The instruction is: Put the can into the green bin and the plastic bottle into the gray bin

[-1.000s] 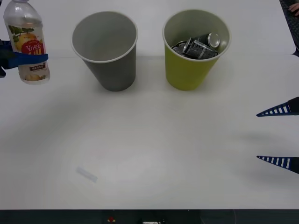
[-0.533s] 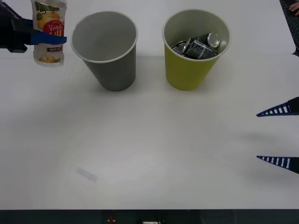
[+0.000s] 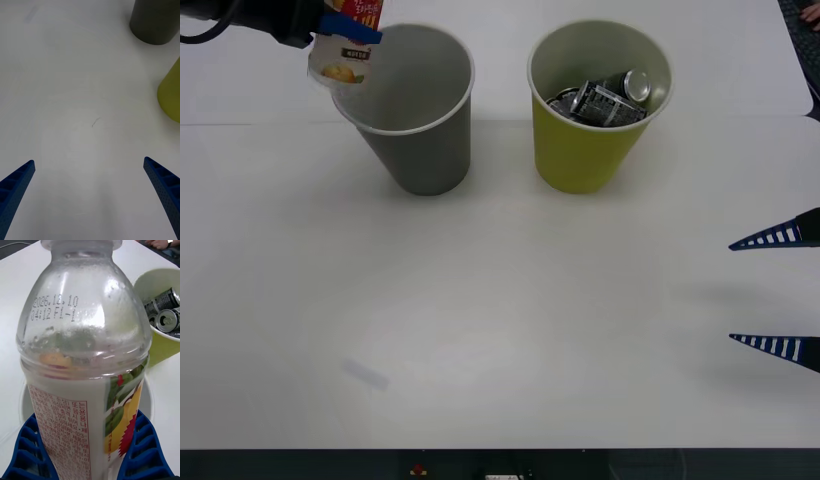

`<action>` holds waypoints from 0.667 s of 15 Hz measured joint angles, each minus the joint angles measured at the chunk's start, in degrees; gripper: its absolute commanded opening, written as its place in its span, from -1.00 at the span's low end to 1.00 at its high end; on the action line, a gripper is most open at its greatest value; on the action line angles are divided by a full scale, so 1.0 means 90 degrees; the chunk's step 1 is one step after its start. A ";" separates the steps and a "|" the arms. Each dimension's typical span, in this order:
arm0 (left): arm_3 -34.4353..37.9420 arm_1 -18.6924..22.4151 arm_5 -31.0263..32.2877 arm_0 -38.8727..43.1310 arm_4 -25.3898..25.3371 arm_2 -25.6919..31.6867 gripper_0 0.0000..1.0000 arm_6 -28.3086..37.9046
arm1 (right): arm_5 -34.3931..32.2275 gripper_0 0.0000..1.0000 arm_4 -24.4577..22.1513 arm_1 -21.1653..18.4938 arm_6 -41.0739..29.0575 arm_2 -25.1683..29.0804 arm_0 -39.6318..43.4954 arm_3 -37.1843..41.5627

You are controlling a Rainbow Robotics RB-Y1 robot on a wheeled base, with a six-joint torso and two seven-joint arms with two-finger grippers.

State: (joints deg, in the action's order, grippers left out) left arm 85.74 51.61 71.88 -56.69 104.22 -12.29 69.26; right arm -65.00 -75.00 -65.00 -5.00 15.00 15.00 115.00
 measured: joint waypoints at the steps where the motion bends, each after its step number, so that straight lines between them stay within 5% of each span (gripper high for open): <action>1: -0.0158 -0.0206 -0.0001 -0.0158 0.0251 -0.0079 -1.00 0.0056 | 0.0000 1.00 0.0000 0.0000 0.0000 0.0000 0.0000 0.0000; 3: -0.0267 -0.0517 0.0004 -0.0270 0.0644 -0.0136 -0.91 0.0106 | 0.0000 1.00 0.0000 0.0000 0.0000 0.0000 0.0000 0.0000; 4: -0.0276 -0.0603 0.0003 -0.0273 0.0724 -0.0138 -0.46 0.0152 | 0.0000 1.00 0.0000 0.0000 0.0000 0.0000 0.0000 0.0000; 5: -0.0278 -0.0651 0.0000 -0.0280 0.0765 -0.0138 0.44 0.0195 | 0.0000 1.00 0.0000 0.0000 0.0000 0.0000 0.0000 0.0000; 6: -0.0279 -0.0679 0.0002 -0.0291 0.0794 -0.0138 0.81 0.0197 | 0.0000 1.00 0.0000 0.0000 0.0000 0.0000 0.0000 0.0000; 7: -0.0279 -0.0708 0.0003 -0.0293 0.0823 -0.0138 1.00 0.0173 | 0.0000 1.00 0.0000 0.0000 0.0000 0.0000 0.0000 0.0000; 10: -0.0277 -0.0760 0.0003 -0.0294 0.0879 -0.0138 1.00 0.0026 | 0.0000 1.00 0.0000 0.0000 0.0000 0.0000 0.0000 0.0000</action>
State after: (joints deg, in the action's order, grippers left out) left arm 83.24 44.77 71.91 -59.33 112.13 -13.54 69.50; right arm -65.00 -75.00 -65.00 -5.00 15.00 15.00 115.00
